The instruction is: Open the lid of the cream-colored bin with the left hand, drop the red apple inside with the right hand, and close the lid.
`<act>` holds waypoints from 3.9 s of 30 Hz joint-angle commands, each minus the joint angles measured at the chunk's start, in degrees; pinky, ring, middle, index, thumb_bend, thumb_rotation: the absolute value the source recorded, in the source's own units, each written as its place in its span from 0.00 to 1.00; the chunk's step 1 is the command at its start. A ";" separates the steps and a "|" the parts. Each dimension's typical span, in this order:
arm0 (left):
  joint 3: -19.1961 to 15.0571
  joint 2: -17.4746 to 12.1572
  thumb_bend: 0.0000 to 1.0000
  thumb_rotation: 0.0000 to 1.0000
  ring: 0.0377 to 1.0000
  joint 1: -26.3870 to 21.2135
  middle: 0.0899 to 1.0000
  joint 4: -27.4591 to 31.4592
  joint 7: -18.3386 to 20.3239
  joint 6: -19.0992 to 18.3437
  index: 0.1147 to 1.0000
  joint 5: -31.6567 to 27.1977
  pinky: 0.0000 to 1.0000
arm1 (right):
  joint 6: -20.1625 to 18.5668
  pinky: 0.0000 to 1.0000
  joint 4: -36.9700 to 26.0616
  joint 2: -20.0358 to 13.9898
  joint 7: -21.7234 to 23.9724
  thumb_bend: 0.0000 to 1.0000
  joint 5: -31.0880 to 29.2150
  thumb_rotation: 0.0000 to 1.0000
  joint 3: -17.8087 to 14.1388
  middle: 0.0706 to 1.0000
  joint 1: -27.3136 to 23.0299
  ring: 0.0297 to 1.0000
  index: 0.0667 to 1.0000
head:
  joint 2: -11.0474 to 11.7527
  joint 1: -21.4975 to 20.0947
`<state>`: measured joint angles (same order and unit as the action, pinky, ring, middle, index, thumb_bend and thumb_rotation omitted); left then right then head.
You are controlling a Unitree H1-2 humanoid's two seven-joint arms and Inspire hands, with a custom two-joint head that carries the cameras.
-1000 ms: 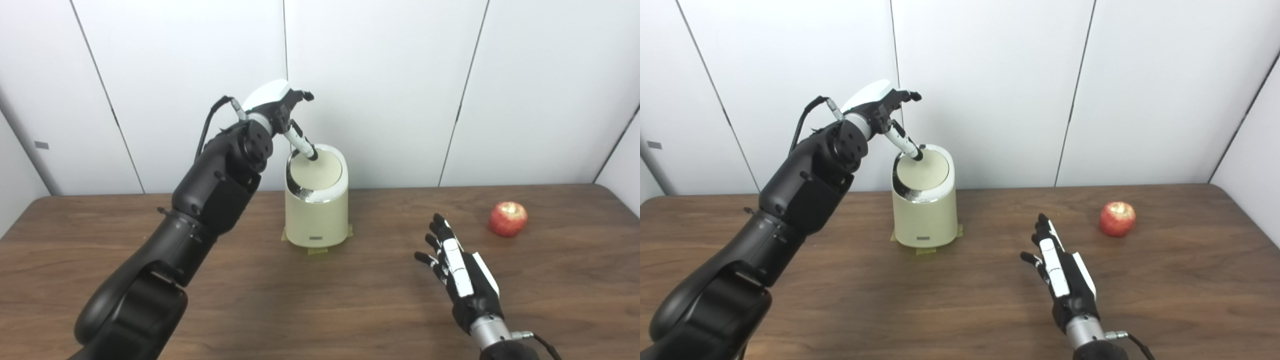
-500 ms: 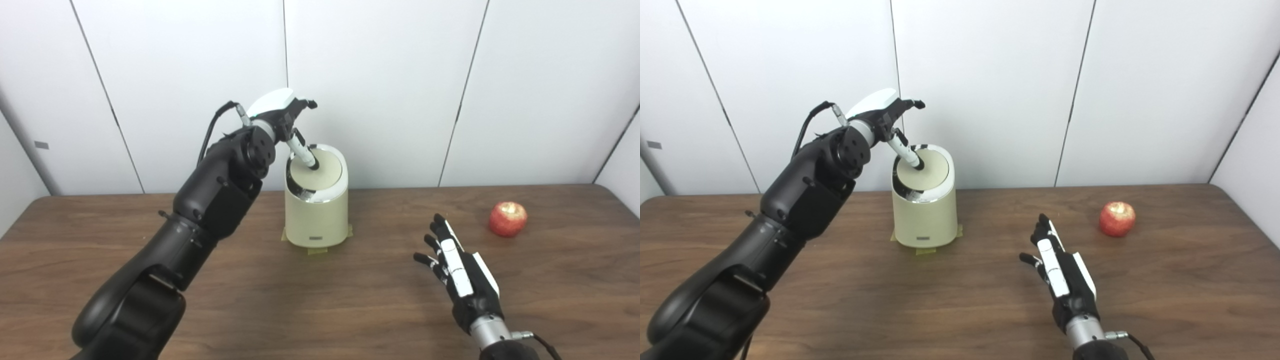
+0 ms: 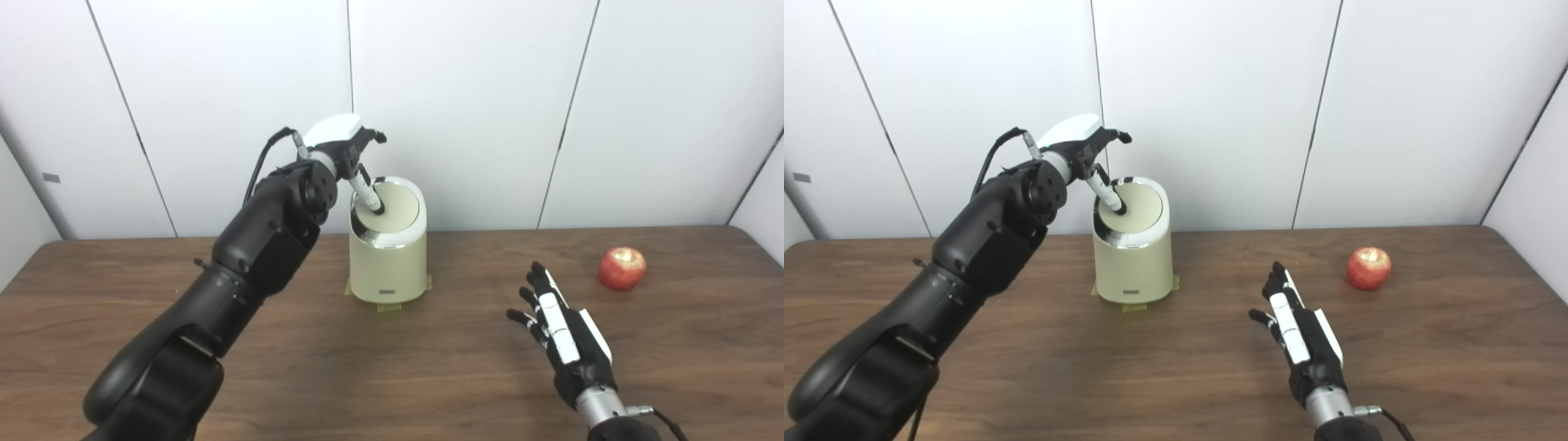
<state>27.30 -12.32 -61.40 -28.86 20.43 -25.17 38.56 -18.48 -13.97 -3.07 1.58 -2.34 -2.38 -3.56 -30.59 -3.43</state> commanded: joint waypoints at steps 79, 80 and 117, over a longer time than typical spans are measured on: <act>2.11 0.83 0.85 0.00 0.92 -2.36 0.93 -5.51 -2.42 7.47 0.88 1.64 0.86 | 2.93 0.82 -0.10 -1.00 -0.28 0.57 -0.08 0.90 -0.82 1.00 -2.24 0.95 1.00 | 0.58 -1.09; 1.85 0.59 0.85 0.00 0.91 -2.75 0.92 -4.61 -1.99 7.21 0.88 1.55 0.84 | 3.03 0.82 0.03 -1.03 -0.29 0.57 -0.01 0.90 -0.82 1.00 -2.29 0.95 1.00 | 0.65 -0.98; -0.06 -1.52 0.86 0.00 0.87 -5.84 0.89 5.02 3.47 2.81 0.88 2.87 0.76 | 0.33 0.82 -1.81 -1.15 -0.13 0.55 1.21 0.85 0.58 0.98 -2.61 0.94 1.00 | 0.03 -1.47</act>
<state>27.52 -13.59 -64.63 -23.96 26.58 -23.35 40.11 -18.54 -13.75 -4.14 1.56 -1.36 -1.94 -4.54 -30.50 -4.75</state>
